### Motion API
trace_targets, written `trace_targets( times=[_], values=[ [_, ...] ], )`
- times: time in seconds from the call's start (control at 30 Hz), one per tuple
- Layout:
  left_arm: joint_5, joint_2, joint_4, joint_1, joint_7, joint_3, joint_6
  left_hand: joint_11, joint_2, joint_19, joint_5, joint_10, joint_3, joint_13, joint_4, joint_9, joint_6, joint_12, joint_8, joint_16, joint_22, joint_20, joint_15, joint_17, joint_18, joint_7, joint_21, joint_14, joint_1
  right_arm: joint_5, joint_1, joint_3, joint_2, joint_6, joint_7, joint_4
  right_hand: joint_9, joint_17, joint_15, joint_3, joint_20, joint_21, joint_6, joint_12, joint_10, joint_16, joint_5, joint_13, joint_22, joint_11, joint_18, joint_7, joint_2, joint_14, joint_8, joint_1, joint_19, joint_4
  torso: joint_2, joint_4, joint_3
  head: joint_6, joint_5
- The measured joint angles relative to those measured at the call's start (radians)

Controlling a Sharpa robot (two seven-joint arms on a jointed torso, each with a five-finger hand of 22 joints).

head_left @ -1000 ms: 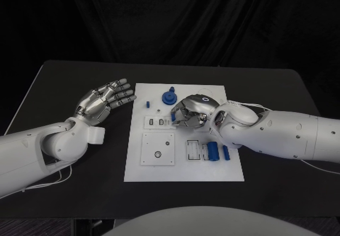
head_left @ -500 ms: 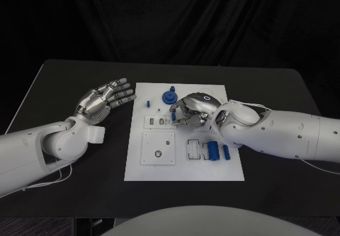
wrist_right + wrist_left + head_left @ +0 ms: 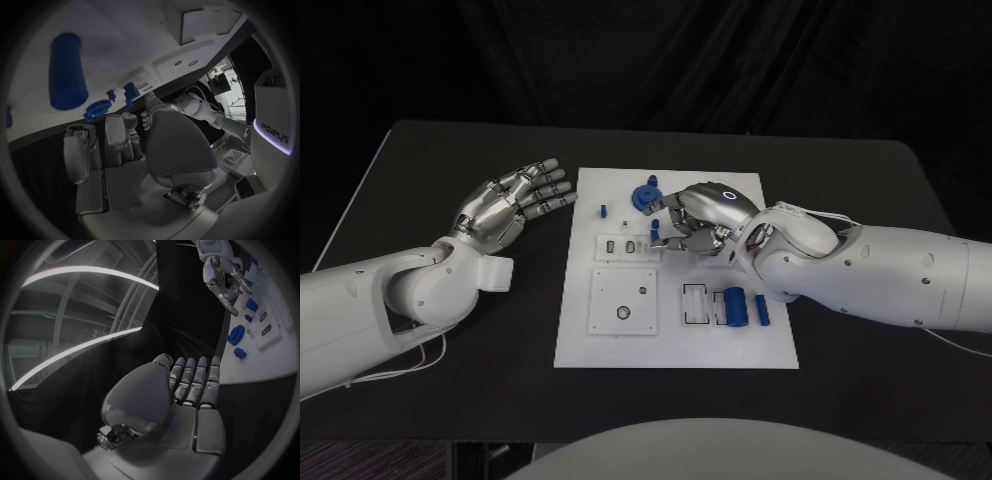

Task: Assemble the parts on the task board

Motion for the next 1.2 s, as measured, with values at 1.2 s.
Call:
trace_targets(
  times=[1.2],
  values=[
    [-0.347,0.084,0.006,0.145,-0.259,0.0,-0.34,-0.124,-0.118,0.347,-0.114,0.49,0.19,0.145,0.005,0.02,0.261,0.32,0.115,0.763,0.454,-0.125,-0.192,0.335,0.04,-0.006,0.804,0.489,-0.122,0.599,0.042,-0.015,-0.324,-0.04,0.236,0.09,-0.013,-0.092,0.048,0.058,0.036,-0.078,0.276,-0.039,-0.105,-0.089,0.195,-0.072,0.001,0.059,0.016,0.057,0.162,-0.074,0.076,-0.006,0.0,0.048,-0.13,-0.0184,0.0511,0.038,0.029]
  ],
)
